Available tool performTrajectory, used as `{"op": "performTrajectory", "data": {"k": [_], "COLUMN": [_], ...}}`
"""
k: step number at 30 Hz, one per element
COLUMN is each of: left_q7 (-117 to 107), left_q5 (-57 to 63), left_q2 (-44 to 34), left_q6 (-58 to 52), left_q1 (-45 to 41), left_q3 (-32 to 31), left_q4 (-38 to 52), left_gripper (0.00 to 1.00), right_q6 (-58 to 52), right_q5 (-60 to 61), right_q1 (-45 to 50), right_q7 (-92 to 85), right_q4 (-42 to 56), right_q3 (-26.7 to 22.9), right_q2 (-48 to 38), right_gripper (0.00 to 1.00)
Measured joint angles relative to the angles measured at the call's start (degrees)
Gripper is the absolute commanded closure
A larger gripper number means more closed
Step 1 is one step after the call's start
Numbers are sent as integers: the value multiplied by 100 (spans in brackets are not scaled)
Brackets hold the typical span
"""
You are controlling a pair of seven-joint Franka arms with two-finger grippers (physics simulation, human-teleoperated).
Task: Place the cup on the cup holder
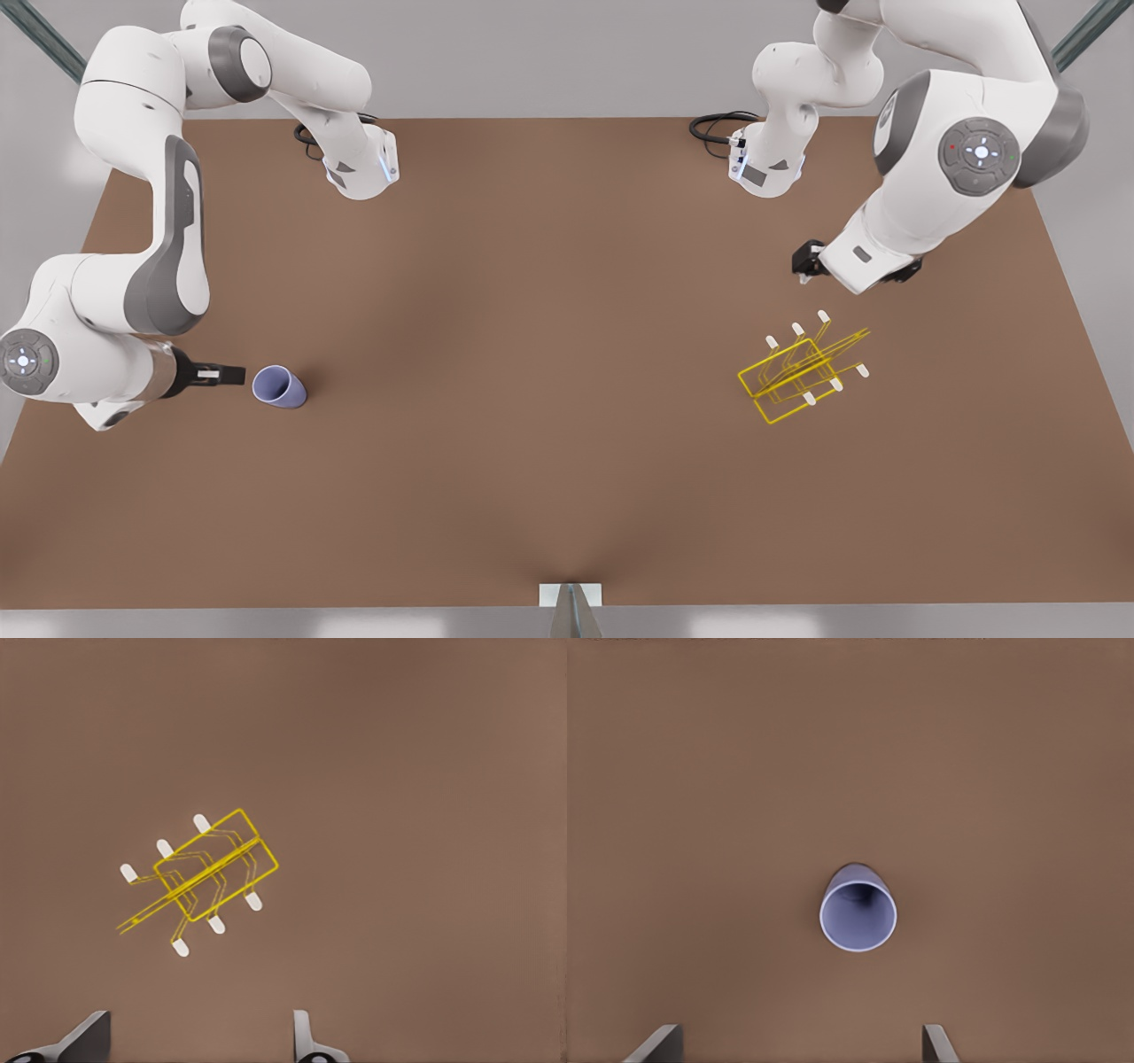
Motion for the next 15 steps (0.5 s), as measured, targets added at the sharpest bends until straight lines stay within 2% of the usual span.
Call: {"op": "performTrajectory", "data": {"k": [3, 7, 11, 15], "left_q7": [2, 5, 10, 15], "left_q5": [-76, -225, -269, -216], "left_q2": [-2, 37, 104, 123], "left_q6": [28, -8, -42, -82], "left_q1": [13, 37, 85, 142], "left_q3": [13, 26, 40, 52], "left_q4": [50, 149, 150, 140], "left_gripper": [0, 0, 0, 0], "right_q6": [81, 915, 2451, 3752], "right_q5": [16, 50, 60, 66], "right_q1": [26, -60, -355, -424], "right_q7": [14, 36, 52, 66], "right_q4": [-131, -1835, -3798, -4532], "right_q3": [8, 25, 33, 43], "right_q2": [23, -59, -498, -842], "right_gripper": [0, 0, 0, 0]}}
